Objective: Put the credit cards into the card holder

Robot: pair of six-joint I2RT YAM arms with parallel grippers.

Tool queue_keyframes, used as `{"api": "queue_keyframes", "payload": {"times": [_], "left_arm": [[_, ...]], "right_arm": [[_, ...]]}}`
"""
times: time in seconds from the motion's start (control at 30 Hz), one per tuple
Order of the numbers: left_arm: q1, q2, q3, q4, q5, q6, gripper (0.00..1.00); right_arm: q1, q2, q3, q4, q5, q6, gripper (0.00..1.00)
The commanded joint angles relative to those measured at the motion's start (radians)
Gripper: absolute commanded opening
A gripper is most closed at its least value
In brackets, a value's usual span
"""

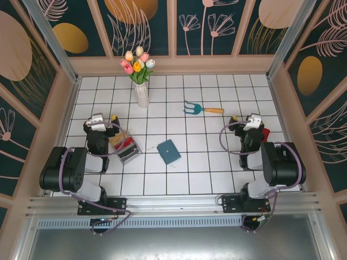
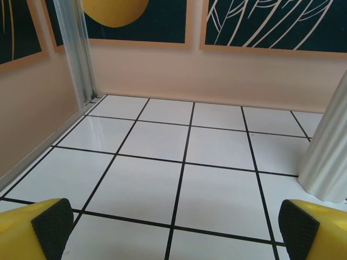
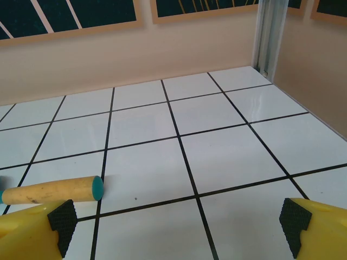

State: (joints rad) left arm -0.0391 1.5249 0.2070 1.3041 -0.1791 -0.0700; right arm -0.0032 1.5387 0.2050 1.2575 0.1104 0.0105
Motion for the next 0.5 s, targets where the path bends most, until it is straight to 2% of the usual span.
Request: {"api": "queue_keyframes", "payload": {"times": [0.0,0.47], "left_arm": [[0.005,-0.006,0.015,-0.003,0.017,0.014,0.99],[0.005,-0.005,0.017,-0.005,0.018,0.012,0.99]], "right_arm": [[-0.006,0.001,0.016,0.010,-0.015,0.019,0.99],[-0.014,0.001,0.020,0.005,-0.029,0.022,0.99]]}}
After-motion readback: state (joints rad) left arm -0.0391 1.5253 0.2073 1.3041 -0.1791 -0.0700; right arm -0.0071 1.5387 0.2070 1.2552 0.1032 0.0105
